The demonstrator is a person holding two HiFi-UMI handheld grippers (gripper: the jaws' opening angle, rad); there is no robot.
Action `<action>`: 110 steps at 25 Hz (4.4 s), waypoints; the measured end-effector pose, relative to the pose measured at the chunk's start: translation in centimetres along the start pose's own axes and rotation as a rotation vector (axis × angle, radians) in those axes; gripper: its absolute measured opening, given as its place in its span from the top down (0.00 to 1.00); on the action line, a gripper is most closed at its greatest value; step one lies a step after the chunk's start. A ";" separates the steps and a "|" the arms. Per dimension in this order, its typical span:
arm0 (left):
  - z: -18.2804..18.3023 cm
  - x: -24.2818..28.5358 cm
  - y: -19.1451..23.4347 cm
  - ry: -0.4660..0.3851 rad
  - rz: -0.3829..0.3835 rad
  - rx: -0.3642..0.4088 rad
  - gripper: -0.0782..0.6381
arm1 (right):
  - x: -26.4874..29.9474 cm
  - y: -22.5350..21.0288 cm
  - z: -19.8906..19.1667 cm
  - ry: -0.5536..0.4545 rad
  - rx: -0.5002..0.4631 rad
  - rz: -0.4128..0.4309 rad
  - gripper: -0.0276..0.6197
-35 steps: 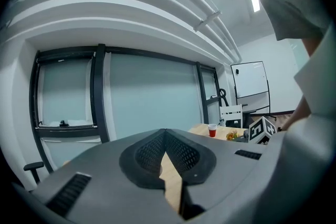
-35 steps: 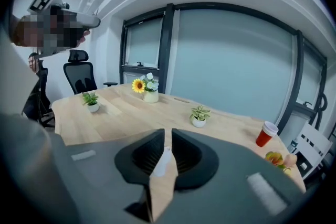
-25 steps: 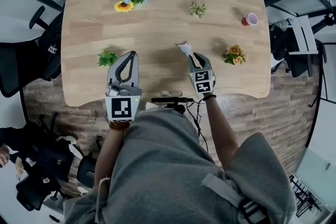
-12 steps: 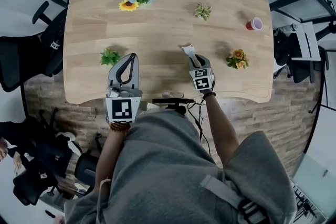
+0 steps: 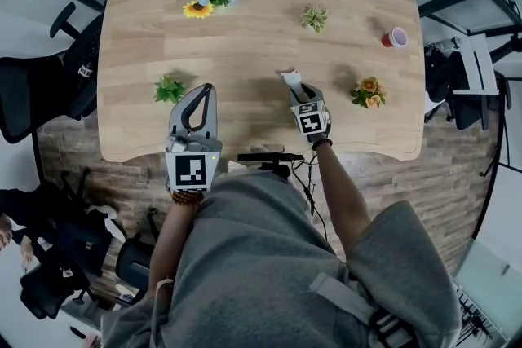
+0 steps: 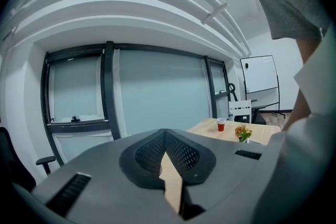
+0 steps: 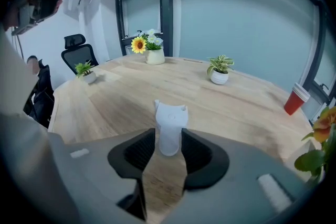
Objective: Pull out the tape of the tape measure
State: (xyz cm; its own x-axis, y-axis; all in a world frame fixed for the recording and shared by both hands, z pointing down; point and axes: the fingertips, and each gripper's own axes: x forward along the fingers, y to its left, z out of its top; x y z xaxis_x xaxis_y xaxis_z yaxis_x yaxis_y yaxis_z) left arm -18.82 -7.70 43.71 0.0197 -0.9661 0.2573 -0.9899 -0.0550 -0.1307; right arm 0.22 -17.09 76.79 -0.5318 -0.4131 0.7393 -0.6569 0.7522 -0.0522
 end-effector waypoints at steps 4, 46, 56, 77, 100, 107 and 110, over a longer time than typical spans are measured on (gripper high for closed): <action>-0.1 0.0 -0.2 -0.001 0.001 -0.004 0.88 | 0.9 -0.2 -0.6 0.013 0.005 0.010 0.70; 2.1 2.6 -6.6 -0.147 -0.199 0.064 0.88 | -12.2 -1.4 8.8 -0.217 0.085 -0.016 0.75; 2.0 3.9 -11.8 -0.169 -0.367 0.135 0.88 | -19.4 0.4 12.4 -0.290 0.049 0.020 0.75; 3.2 3.7 -15.5 -0.237 -0.485 0.207 0.81 | -26.0 4.3 16.2 -0.347 -0.109 0.039 0.75; 1.9 3.0 -15.2 -0.187 -0.457 0.194 0.84 | -25.7 5.6 14.8 -0.290 0.007 0.058 0.75; 1.5 2.7 -15.1 -0.173 -0.458 0.204 0.84 | -25.7 4.7 14.2 -0.274 0.054 0.032 0.75; 1.5 2.6 -15.2 -0.167 -0.462 0.207 0.84 | -25.6 4.3 14.1 -0.269 0.066 0.025 0.75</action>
State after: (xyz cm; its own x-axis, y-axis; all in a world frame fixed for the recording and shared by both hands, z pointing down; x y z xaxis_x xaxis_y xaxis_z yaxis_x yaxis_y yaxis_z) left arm -3.54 -9.74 44.96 0.4854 -0.8557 0.1792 -0.8249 -0.5162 -0.2302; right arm 3.49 -10.52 48.17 -0.6651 -0.5231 0.5329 -0.6707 0.7322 -0.1184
